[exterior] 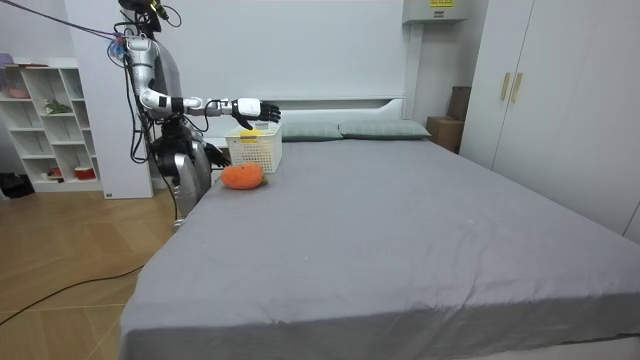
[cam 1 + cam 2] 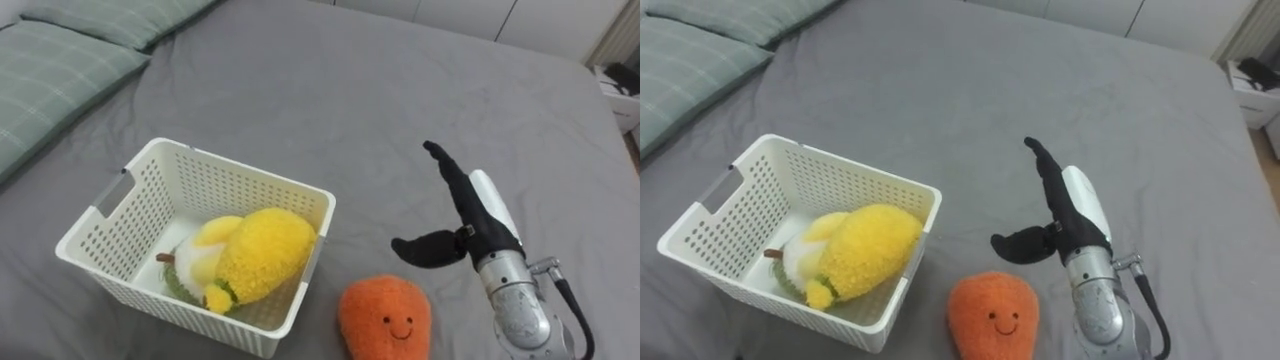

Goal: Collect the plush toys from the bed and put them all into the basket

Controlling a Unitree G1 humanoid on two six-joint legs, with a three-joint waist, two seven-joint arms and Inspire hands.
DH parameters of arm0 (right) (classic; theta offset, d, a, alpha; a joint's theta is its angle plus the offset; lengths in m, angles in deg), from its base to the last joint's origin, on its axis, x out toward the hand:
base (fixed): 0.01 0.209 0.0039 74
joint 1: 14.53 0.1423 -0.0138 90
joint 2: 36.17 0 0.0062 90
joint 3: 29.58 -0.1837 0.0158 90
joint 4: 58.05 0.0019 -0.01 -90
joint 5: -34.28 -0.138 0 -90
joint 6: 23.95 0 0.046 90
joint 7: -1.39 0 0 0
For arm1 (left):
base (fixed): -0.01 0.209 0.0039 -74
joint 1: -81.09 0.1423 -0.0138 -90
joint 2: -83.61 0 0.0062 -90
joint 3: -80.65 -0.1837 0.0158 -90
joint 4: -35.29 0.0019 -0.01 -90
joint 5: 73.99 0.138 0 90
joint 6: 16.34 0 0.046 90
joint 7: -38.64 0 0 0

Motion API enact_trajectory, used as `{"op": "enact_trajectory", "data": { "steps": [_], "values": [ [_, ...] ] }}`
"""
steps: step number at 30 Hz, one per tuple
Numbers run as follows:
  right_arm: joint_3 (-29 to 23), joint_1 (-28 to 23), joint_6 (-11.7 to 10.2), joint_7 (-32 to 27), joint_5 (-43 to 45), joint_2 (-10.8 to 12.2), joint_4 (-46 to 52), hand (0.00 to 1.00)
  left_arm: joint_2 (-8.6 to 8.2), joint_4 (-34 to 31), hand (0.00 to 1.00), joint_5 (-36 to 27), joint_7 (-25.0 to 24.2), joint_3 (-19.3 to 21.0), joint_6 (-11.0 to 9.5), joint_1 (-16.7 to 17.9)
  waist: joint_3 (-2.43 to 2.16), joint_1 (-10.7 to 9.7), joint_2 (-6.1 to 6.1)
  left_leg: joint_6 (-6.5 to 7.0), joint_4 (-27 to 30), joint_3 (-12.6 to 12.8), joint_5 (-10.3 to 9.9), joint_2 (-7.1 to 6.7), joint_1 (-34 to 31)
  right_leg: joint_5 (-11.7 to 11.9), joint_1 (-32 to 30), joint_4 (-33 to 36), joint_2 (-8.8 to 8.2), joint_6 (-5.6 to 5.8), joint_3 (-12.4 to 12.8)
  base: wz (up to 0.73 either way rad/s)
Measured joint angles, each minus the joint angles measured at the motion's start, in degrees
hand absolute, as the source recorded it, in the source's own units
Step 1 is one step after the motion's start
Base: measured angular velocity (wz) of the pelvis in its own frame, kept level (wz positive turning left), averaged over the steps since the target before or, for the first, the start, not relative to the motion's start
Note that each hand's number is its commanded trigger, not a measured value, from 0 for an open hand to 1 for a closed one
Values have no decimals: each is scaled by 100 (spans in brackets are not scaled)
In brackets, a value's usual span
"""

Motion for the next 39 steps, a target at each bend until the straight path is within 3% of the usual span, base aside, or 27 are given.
{"op": "enact_trajectory", "data": {
  "steps": [4,8,11,17,34,39],
  "values": [
    [-6,8,-3,2,26,30,-37,0,-8,-62,0,-1,11,-1,0,64,-4,-48,10,4,-4,54,-16,2,-11,2,-52,4,5,5,39,-6],
    [-29,17,-49,48,-1,73,-687,0,-51,-62,0,-11,30,-11,-1,82,-11,-94,37,17,-6,73,-27,10,12,9,-41,10,-2,15,41,-1],
    [-37,15,-36,162,5,123,-1000,0,-67,-61,0,-98,20,-16,0,82,15,-108,109,23,-1,83,-38,11,5,13,-51,11,-3,21,35,-4],
    [-34,-20,16,324,4,152,-1200,0,-88,-71,0,-125,-10,-26,0,76,-23,-135,229,24,8,67,-49,8,-26,12,-34,7,-3,22,12,0],
    [69,-18,-16,313,28,293,-2624,0,-103,-133,0,-243,-19,-17,-32,67,-20,-156,97,40,6,-31,-62,-30,-40,-15,34,-84,-28,59,-83,3],
    [68,-17,-52,310,38,295,-2813,0,-103,-133,0,-244,-19,-17,-133,68,6,-159,82,35,-5,-76,-67,-27,-54,-16,35,-86,-26,60,-132,4]
  ]
}}
